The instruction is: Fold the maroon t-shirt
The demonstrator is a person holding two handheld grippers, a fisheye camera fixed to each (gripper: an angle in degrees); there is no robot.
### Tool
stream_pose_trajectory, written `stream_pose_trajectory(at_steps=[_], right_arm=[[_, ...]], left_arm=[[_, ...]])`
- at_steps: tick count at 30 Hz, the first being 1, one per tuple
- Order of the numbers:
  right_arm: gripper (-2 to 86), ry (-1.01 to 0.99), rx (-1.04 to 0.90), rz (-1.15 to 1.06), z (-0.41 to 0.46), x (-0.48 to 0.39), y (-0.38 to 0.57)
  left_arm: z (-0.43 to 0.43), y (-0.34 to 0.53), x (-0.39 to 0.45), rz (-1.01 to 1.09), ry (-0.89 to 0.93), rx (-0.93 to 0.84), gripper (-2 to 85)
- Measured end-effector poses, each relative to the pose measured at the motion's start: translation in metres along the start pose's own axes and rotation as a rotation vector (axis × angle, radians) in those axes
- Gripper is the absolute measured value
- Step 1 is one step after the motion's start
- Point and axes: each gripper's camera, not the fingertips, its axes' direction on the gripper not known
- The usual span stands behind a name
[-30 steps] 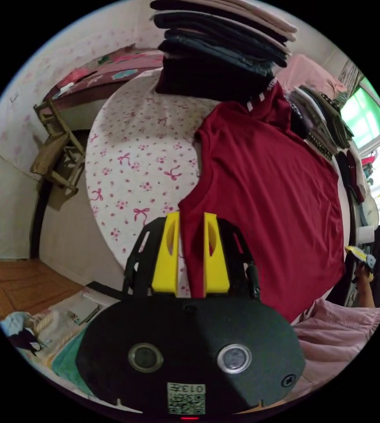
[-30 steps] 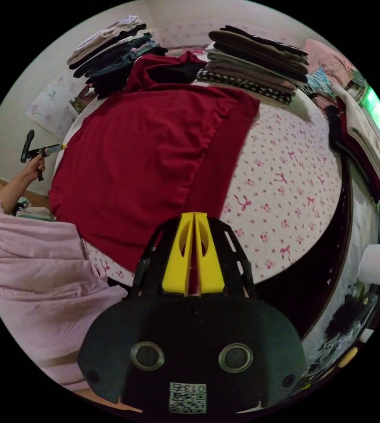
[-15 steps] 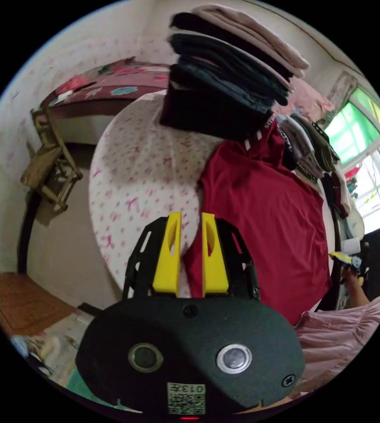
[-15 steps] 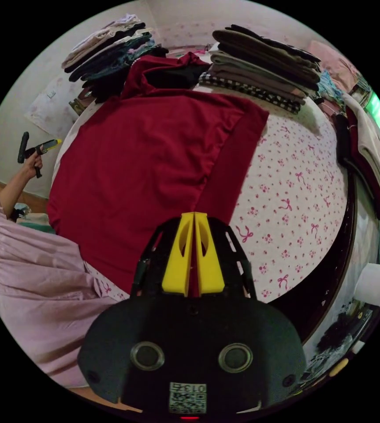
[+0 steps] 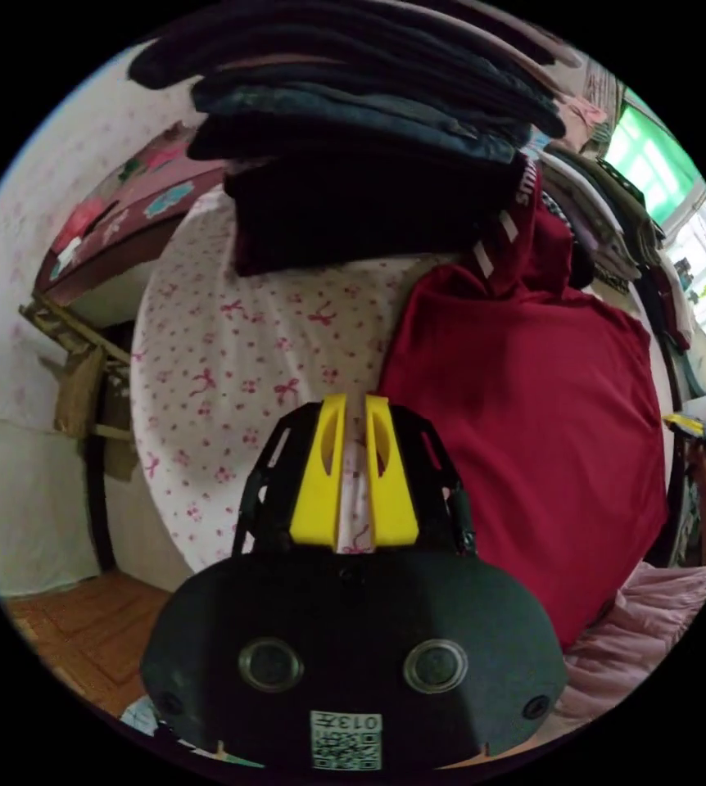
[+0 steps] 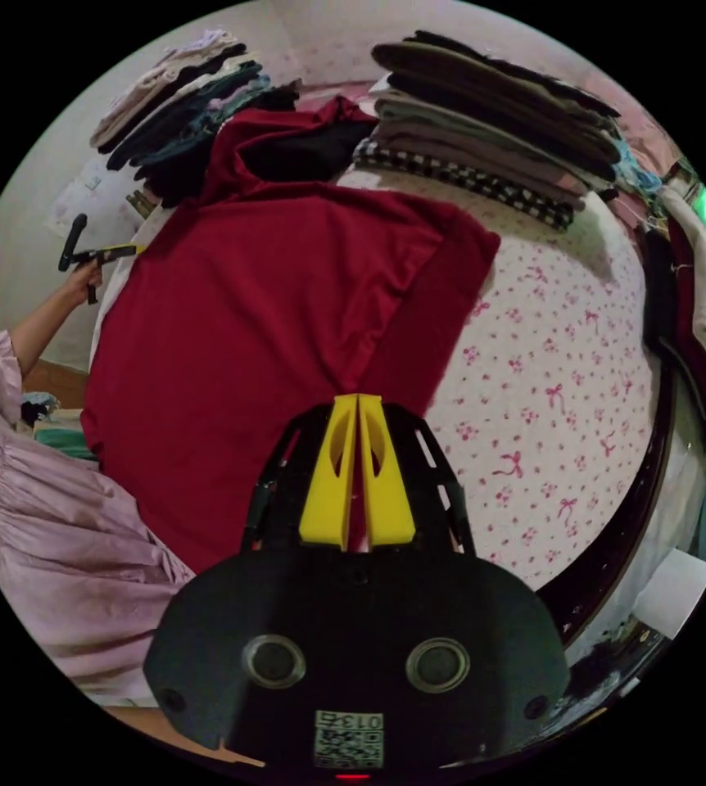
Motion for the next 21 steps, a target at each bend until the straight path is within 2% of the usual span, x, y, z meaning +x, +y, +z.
stream_pose_trajectory(at_steps=[4, 8, 12, 14, 18, 21], right_arm=[[0.2, 0.067, 0.115, 0.013, -0.024, 0.025, -0.033], [0.2, 0.136, 0.151, -0.072, -0.011, 0.028, -0.091], [0.1, 0.194, 0.103, -0.037, 0.018, 0.051, -0.146], [0.1, 0.186, 0.043, -0.021, 0.030, 0.068, -0.157], [0.1, 0.006, 0.088, 0.082, 0.020, 0.102, -0.155], [0.2, -0.036, 0.122, 0.031, -0.001, 0.093, -0.149]], left_arm=[[-0.023, -0.001, 0.023, 0.056, -0.035, 0.137, 1.2], [0.002, -0.025, 0.106, 0.303, -0.039, 0.105, 0.5], [0.036, -0.040, 0.149, 0.380, -0.056, 0.069, 0.1], [0.056, -0.046, 0.151, 0.381, -0.058, 0.049, -0.1], [0.054, -0.052, 0.132, 0.275, 0.013, 0.021, -0.2], [0.032, -0.048, 0.147, 0.337, 0.010, 0.124, -0.2]])
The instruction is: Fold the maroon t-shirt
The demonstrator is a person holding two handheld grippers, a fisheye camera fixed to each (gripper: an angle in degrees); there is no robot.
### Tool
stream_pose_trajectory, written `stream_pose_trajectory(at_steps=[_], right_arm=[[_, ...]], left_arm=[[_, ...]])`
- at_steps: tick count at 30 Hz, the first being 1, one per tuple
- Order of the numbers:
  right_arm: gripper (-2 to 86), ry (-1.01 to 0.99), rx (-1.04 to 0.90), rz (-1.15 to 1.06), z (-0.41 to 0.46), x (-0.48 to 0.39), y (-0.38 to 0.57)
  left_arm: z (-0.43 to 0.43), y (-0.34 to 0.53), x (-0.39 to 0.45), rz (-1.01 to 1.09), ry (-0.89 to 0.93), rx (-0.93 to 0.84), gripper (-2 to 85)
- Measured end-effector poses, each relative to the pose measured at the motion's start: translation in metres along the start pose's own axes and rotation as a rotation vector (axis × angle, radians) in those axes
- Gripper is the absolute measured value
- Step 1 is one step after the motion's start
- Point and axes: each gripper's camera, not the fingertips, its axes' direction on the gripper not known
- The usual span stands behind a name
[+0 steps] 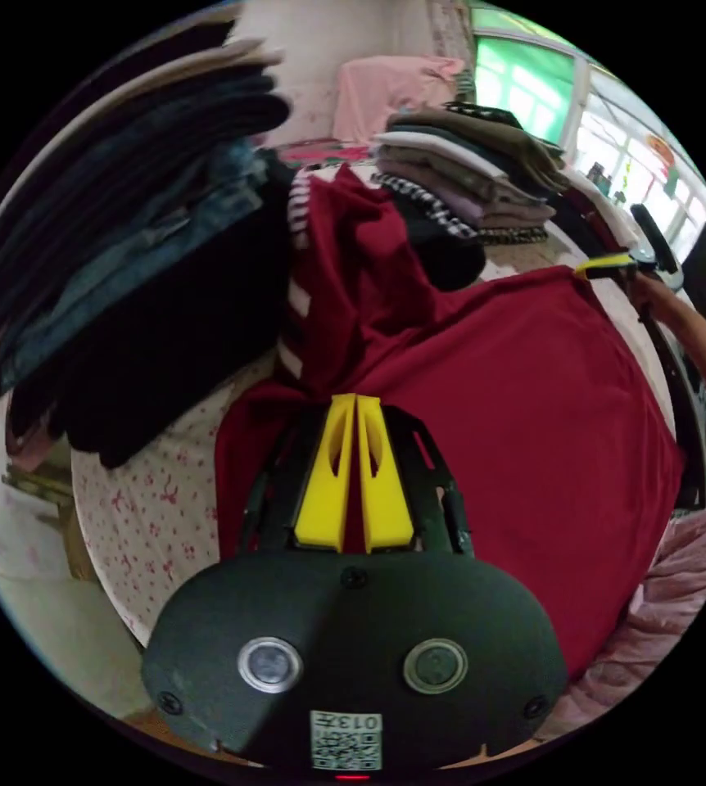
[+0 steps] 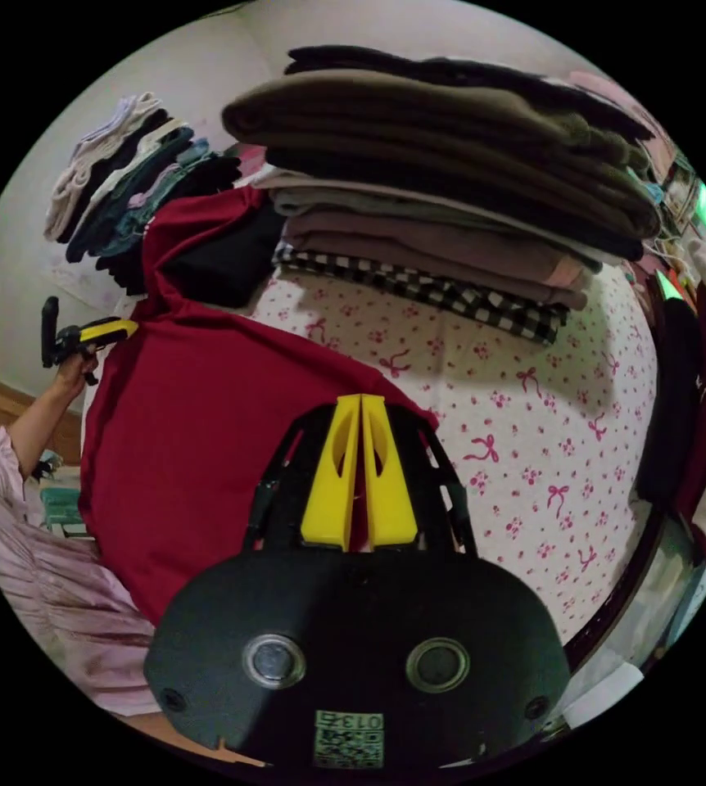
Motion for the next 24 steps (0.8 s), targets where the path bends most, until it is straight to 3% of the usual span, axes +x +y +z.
stream_pose_trajectory(at_steps=[4, 8, 10, 14, 20, 24], right_arm=[[0.2, 0.035, 0.042, -0.051, -0.019, -0.021, 0.007], [0.2, 0.160, -0.049, -0.129, -0.006, -0.042, 0.005], [0.2, 0.220, -0.081, -0.101, 0.000, -0.039, 0.006], [0.2, 0.141, -0.038, -0.031, -0.011, -0.029, 0.016], [0.3, 0.204, 0.135, -0.043, -0.083, -0.058, 0.060], [0.4, 0.107, 0.078, -0.125, -0.107, -0.104, 0.114]], left_arm=[[0.014, -0.031, 0.034, 0.156, 0.003, -0.018, -0.2], [0.042, -0.063, 0.031, 0.207, -0.028, -0.063, -0.1], [0.048, -0.076, 0.021, 0.192, -0.039, -0.092, -0.1], [0.047, -0.088, -0.001, 0.118, -0.094, -0.116, -0.2], [-0.002, -0.049, -0.016, -0.042, -0.083, 0.037, -0.2], [-0.029, -0.002, 0.028, 0.069, -0.062, 0.079, 0.1]])
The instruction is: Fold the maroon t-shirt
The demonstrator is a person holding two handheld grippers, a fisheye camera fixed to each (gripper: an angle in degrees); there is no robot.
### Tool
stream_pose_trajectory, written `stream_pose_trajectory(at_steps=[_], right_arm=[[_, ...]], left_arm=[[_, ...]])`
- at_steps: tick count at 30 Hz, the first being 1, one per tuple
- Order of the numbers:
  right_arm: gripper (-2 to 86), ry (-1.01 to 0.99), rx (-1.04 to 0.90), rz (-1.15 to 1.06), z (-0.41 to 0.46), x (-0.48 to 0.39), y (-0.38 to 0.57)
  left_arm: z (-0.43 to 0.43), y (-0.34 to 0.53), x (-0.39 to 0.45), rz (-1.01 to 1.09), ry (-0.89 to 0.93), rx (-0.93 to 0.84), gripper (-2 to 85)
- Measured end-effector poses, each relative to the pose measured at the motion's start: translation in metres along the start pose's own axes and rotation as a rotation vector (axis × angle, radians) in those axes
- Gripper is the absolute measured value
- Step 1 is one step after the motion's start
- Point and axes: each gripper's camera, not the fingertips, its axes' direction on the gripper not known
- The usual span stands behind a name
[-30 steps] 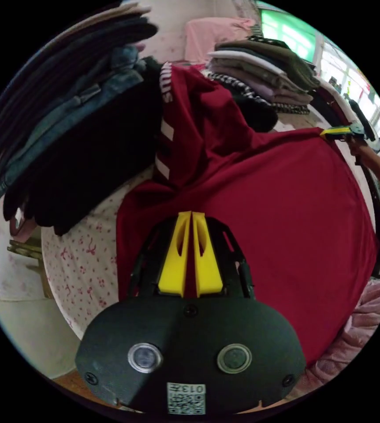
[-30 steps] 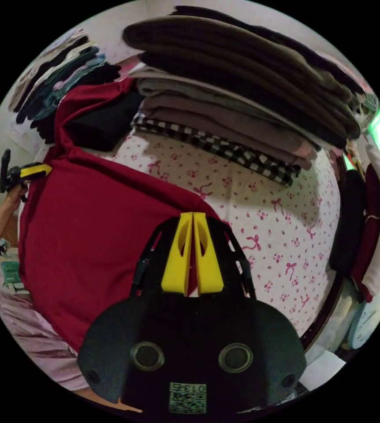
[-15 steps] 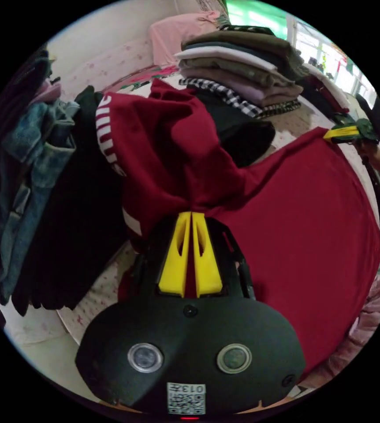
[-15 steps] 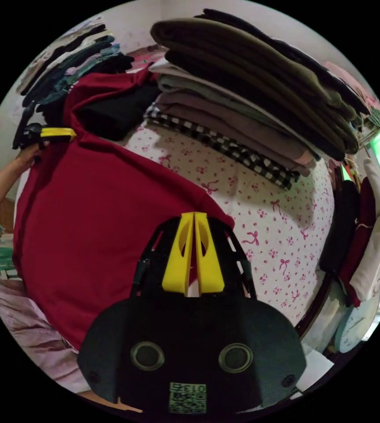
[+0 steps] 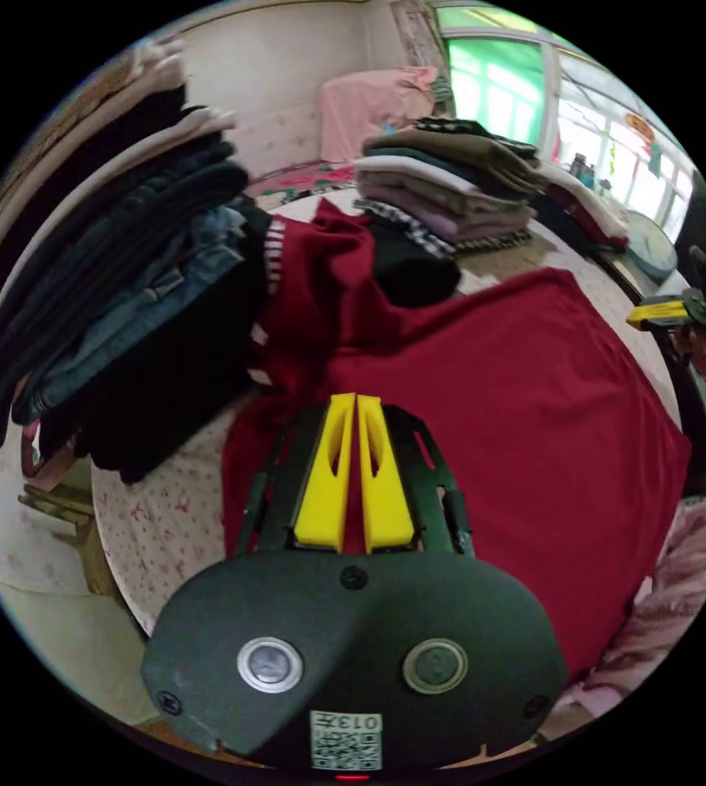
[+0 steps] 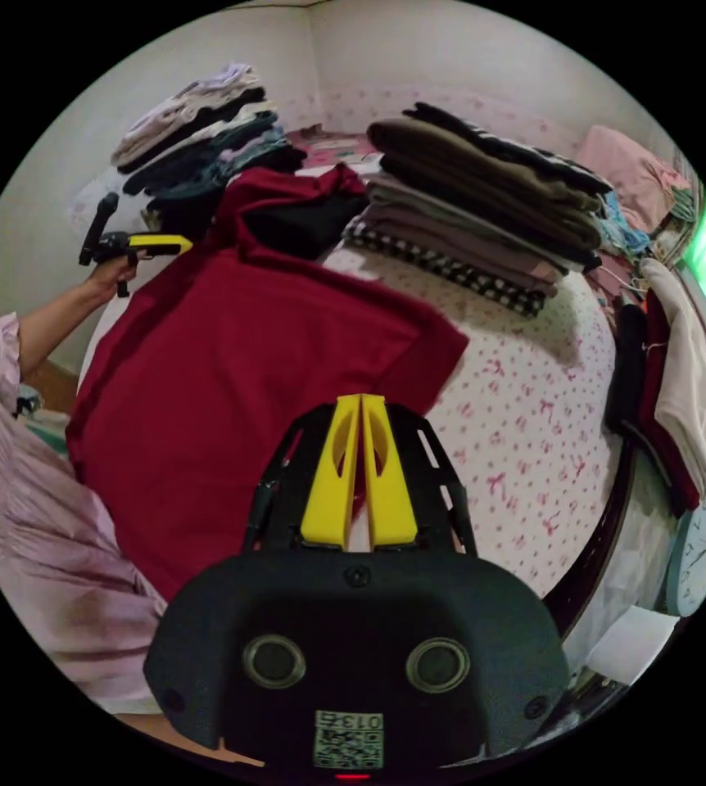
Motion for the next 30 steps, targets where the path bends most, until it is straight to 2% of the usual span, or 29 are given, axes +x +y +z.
stream_pose_trajectory(at_steps=[5, 9, 12, 13, 16, 21, 24, 26, 27, 30], right_arm=[[0.4, 0.007, -0.107, -0.037, -0.015, -0.070, 0.059], [0.3, -0.011, -0.156, -0.010, -0.031, -0.104, 0.100], [0.2, 0.076, -0.288, -0.041, -0.027, -0.116, 0.126], [0.2, 0.099, -0.206, -0.052, -0.037, -0.117, 0.136], [0.2, 0.132, -0.264, 0.014, -0.049, -0.111, 0.147], [0.3, 0.031, -0.137, -0.027, -0.094, -0.150, 0.162], [0.3, 0.046, -0.160, -0.066, -0.092, -0.178, 0.181], [0.3, 0.084, -0.252, -0.057, -0.082, -0.182, 0.197], [0.2, 0.082, -0.188, -0.073, -0.092, -0.184, 0.209], [0.2, 0.079, -0.253, -0.097, -0.106, -0.186, 0.224]], left_arm=[[-0.024, 0.072, 0.077, 0.044, 0.182, -0.095, 0.7], [-0.036, 0.111, 0.118, 0.026, 0.241, -0.157, 0.7], [-0.040, 0.133, 0.140, 0.013, 0.220, -0.202, 0.3], [-0.040, 0.140, 0.145, 0.022, 0.225, -0.216, 0.1], [-0.055, 0.153, 0.153, 0.042, 0.183, -0.216, -0.1], [-0.077, 0.172, 0.175, 0.093, 0.209, -0.221, -0.2], [-0.076, 0.183, 0.191, 0.115, 0.186, -0.248, -0.2], [-0.074, 0.195, 0.191, 0.102, 0.171, -0.245, -0.2], [-0.075, 0.197, 0.190, 0.097, 0.180, -0.237, -0.2], [-0.079, 0.203, 0.181, 0.081, 0.191, -0.280, -0.2]])
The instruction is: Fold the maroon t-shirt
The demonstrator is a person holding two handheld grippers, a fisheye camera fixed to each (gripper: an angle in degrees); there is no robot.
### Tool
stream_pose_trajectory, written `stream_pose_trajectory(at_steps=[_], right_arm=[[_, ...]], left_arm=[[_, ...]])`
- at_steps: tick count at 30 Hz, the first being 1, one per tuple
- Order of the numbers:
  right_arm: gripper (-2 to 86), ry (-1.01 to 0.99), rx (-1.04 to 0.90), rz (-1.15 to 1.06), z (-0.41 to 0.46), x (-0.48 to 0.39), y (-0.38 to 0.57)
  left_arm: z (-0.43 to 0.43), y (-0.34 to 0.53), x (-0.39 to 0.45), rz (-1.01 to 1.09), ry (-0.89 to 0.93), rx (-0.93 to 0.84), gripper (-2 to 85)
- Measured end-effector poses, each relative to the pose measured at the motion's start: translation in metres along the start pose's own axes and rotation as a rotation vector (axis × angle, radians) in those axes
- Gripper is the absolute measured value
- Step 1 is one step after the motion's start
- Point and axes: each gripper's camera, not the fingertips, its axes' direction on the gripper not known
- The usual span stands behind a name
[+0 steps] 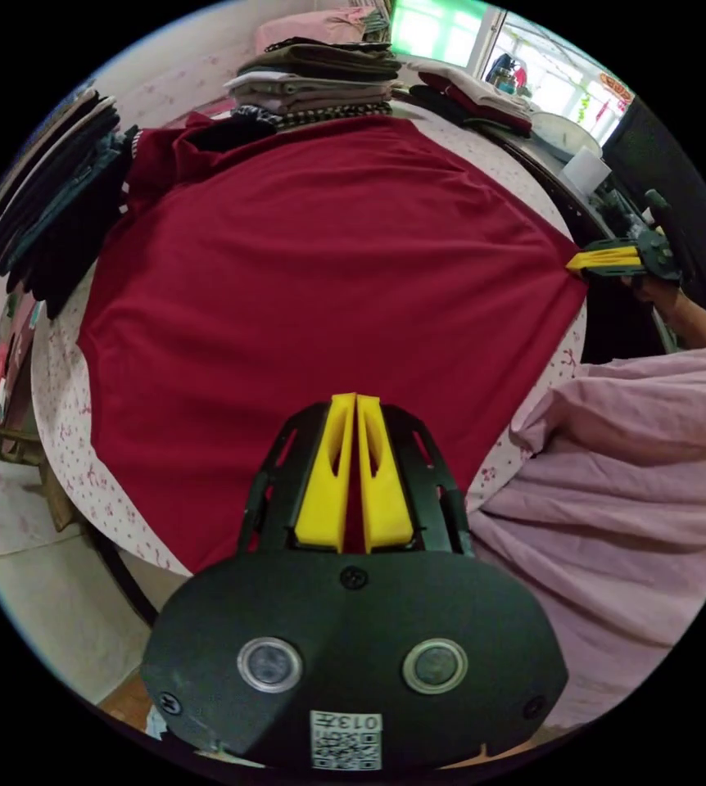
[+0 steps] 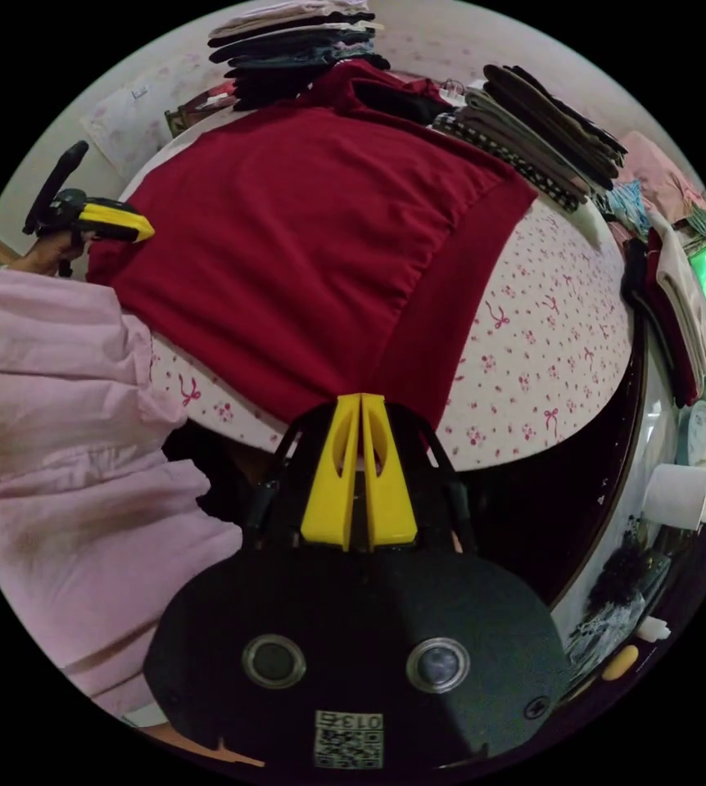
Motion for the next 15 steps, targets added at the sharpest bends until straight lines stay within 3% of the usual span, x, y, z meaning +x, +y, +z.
stream_pose_trajectory(at_steps=[7, 10, 12, 15], right_arm=[[0.2, 0.012, 0.126, 0.002, -0.048, -0.029, -0.001], [0.2, 0.001, 0.097, -0.019, -0.046, -0.037, 0.003], [0.2, 0.047, -0.026, -0.020, -0.030, -0.038, 0.016], [0.4, -0.023, 0.019, 0.016, -0.043, -0.030, 0.038]], left_arm=[[-0.015, -0.016, 0.030, 0.140, 0.017, 0.075, -0.2], [0.004, -0.013, 0.054, 0.267, 0.002, -0.027, -0.2], [0.003, -0.004, 0.058, 0.286, -0.019, -0.004, -0.1], [0.006, 0.003, 0.051, 0.277, 0.010, -0.024, 0.0]])
